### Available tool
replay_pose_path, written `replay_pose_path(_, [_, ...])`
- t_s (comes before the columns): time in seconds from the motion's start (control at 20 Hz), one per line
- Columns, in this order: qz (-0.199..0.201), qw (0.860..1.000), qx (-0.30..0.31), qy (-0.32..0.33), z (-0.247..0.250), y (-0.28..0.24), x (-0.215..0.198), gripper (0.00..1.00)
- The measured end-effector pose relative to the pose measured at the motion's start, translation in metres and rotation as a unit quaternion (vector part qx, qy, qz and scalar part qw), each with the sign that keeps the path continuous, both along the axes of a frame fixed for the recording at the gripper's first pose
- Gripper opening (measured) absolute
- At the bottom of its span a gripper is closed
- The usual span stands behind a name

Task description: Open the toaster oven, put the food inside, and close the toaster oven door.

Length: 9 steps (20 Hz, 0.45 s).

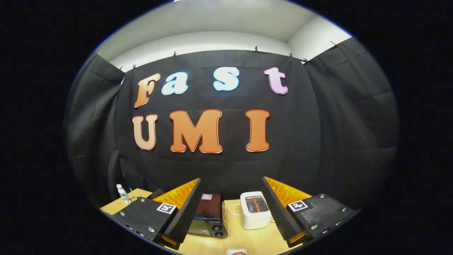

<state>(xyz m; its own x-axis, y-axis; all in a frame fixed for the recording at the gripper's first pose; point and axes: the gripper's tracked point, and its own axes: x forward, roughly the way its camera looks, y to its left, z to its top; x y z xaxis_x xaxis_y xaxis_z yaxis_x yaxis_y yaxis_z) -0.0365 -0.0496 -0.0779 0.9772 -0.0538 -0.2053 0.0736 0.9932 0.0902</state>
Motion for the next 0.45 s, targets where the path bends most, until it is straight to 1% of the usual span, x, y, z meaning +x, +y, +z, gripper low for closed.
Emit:
replay_pose_path(0.15, [-0.012,0.998,-0.023,-0.055,0.055,-0.019,0.014,0.98])
replay_pose_path(0.3, [-0.032,0.997,-0.054,-0.055,0.078,-0.034,0.025,0.98])
replay_pose_path(0.45, [-0.033,0.996,-0.057,-0.059,0.097,-0.040,0.035,0.98])
